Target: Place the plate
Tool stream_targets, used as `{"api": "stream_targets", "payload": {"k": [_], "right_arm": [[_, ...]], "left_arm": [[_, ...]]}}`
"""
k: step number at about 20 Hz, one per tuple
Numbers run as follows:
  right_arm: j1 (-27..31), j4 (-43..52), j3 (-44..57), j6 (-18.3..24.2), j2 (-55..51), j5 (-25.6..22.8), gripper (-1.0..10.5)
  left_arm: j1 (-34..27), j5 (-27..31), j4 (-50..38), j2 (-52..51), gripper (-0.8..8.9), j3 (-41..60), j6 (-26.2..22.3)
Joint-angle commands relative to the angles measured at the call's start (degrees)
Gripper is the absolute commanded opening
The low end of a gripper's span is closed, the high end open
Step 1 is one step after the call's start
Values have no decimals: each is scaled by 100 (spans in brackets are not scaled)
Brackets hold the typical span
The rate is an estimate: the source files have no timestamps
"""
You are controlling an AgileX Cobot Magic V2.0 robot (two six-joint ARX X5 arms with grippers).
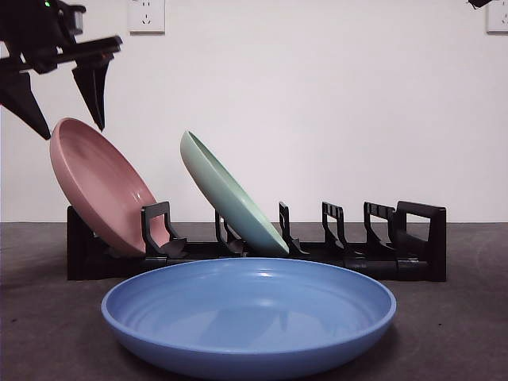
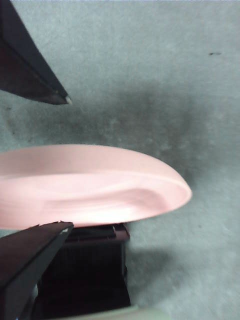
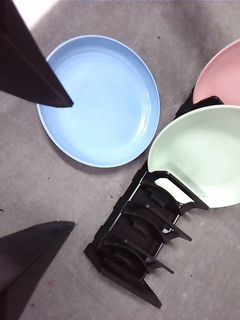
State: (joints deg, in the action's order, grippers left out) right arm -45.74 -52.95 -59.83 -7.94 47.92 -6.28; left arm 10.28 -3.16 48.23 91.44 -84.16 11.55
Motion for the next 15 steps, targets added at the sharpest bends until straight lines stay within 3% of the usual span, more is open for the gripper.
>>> {"api": "stream_targets", "payload": {"k": [1, 8, 15], "right_arm": [[-46, 33, -72, -66, 33, -146, 362], [-48, 31, -72, -70, 33, -168, 362], [-48, 17, -72, -68, 33, -168, 362]], "left_arm": [[13, 22, -31, 153, 328, -140, -28], [13, 20, 17, 179, 34, -144, -37], [13, 66, 350, 164, 16, -581, -39]]}}
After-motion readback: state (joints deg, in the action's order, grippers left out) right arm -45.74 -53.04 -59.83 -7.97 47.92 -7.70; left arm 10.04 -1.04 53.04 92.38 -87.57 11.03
